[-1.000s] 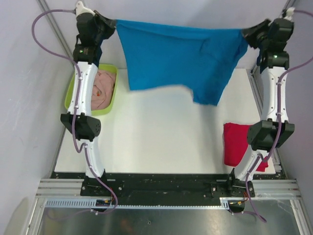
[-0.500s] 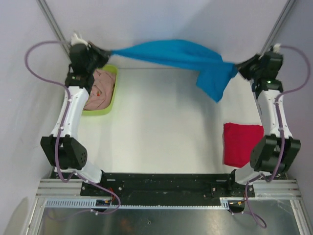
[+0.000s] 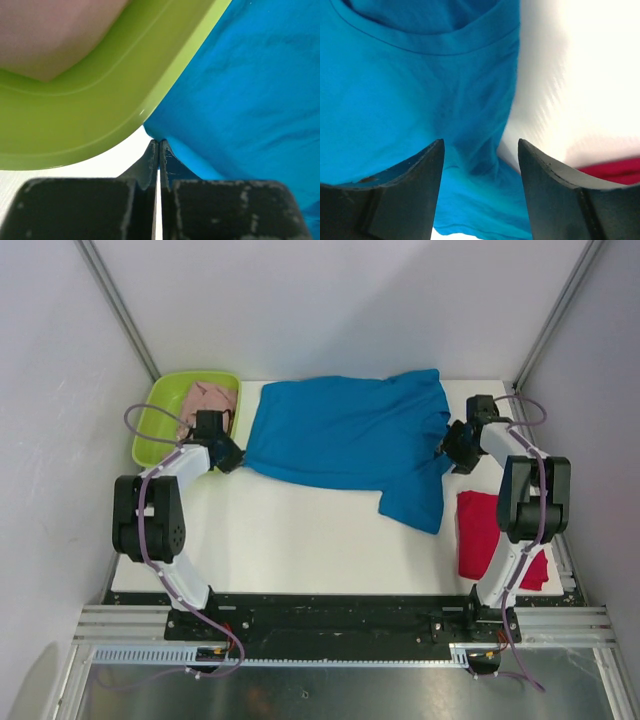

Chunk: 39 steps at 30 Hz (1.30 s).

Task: Fold and stack the t-shirts
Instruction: Flatten out the tshirt, then grap the side of the flattened tshirt closest away from the robot with both arms

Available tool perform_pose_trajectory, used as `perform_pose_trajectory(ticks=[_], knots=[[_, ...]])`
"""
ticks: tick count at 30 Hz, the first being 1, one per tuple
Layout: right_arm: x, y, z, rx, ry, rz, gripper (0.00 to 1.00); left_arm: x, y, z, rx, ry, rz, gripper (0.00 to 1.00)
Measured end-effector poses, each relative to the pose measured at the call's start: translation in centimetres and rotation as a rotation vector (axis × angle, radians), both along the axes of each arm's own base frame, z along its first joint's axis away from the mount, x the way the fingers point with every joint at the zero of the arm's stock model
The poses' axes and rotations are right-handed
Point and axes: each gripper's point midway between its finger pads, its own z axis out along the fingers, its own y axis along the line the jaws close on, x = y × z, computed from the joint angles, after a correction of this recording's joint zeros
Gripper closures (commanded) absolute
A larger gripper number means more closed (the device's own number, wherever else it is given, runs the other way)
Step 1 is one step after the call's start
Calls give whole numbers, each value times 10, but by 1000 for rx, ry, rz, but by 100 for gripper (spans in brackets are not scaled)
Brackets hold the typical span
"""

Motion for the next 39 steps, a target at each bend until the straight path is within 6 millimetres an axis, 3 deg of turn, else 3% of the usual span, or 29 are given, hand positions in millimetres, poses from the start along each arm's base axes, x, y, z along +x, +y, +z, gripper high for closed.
perform_pose_trajectory(ticks=[4, 7, 9, 11, 14, 18, 29, 36, 39], knots=[[-9, -12, 11, -85, -3, -13, 33, 3, 2, 1, 15, -14, -8, 100], [-24, -17, 32, -125, -43, -31, 36, 2, 2, -1, 19, -17, -14, 100], [-39, -17, 44, -141, -72, -37, 42, -2, 2, -4, 20, -9, -15, 100], [-56, -11, 48, -140, -92, -30, 56, -6, 2, -7, 21, 0, -16, 100], [-81, 3, 36, -132, -77, -3, 74, -11, 2, -10, 21, 11, -17, 100], [-113, 29, 0, -116, 8, 60, 80, -14, 3, -10, 26, 12, -23, 100], [-139, 52, -35, -99, 50, 95, 85, -20, 3, -9, 32, 12, -31, 100], [-146, 111, -36, -79, -3, 225, 85, -20, 3, -7, 35, 7, -34, 100], [-143, 126, -36, -64, -25, 241, 85, -20, 3, -7, 35, 7, -35, 100]])
